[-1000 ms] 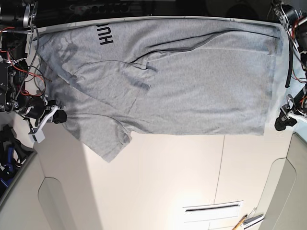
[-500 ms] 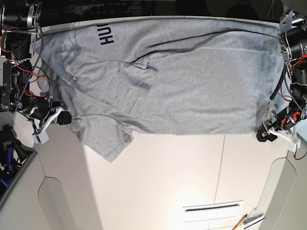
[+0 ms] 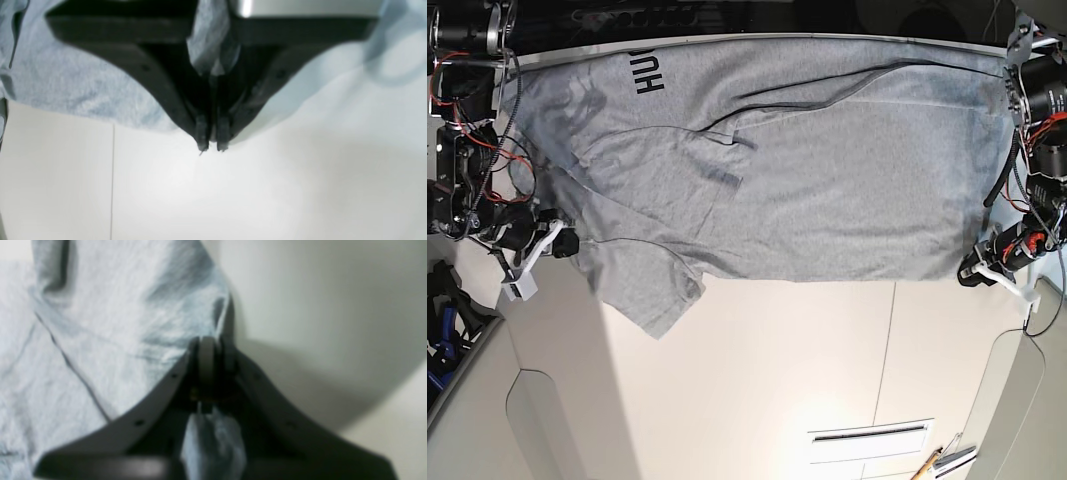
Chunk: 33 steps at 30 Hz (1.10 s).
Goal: Fold the T-shirt properly
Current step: 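Move both grippers to grasp the hem corners of the shirt, then lift the hem and fold it over toward the shoulder edge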
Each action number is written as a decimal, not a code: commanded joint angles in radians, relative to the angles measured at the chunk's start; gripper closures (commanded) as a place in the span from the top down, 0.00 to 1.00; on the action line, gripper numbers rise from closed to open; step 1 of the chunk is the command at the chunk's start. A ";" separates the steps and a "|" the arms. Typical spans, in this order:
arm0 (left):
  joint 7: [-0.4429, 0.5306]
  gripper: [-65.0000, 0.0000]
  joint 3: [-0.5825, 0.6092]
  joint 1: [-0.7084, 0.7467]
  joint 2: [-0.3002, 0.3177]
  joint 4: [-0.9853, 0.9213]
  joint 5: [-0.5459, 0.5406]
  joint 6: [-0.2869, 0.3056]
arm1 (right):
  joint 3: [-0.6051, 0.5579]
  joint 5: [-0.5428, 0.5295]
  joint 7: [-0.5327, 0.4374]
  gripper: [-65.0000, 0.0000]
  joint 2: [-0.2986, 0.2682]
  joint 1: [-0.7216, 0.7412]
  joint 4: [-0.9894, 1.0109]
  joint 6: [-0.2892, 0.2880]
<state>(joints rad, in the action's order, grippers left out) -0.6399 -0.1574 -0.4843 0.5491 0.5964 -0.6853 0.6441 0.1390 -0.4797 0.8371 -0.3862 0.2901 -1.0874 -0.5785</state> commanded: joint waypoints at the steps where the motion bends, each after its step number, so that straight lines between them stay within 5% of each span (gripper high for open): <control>1: 0.007 0.00 -0.003 -0.024 0.024 0.029 -0.026 0.022 | 0.001 0.000 0.023 0.00 -0.012 0.016 -0.043 0.000; 7: -0.150 0.00 -0.079 0.014 0.025 0.145 -0.169 0.054 | 0.025 0.001 0.058 0.00 -0.012 -0.049 -0.256 0.000; 17: -0.322 0.00 -0.334 0.286 0.025 0.497 -0.380 0.054 | 0.182 -0.003 0.107 0.00 -0.012 -0.229 -0.512 0.000; 33: -0.356 0.00 -0.544 0.672 0.025 0.800 -0.433 0.054 | 0.446 -0.220 0.249 0.00 -0.012 -0.501 -0.715 -0.001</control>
<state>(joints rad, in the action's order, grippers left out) -1.0214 -0.6907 0.1959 0.5461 1.3785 -1.0988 0.6937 0.5724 -0.7021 1.1019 -0.3794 -0.2188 -1.7859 -0.5812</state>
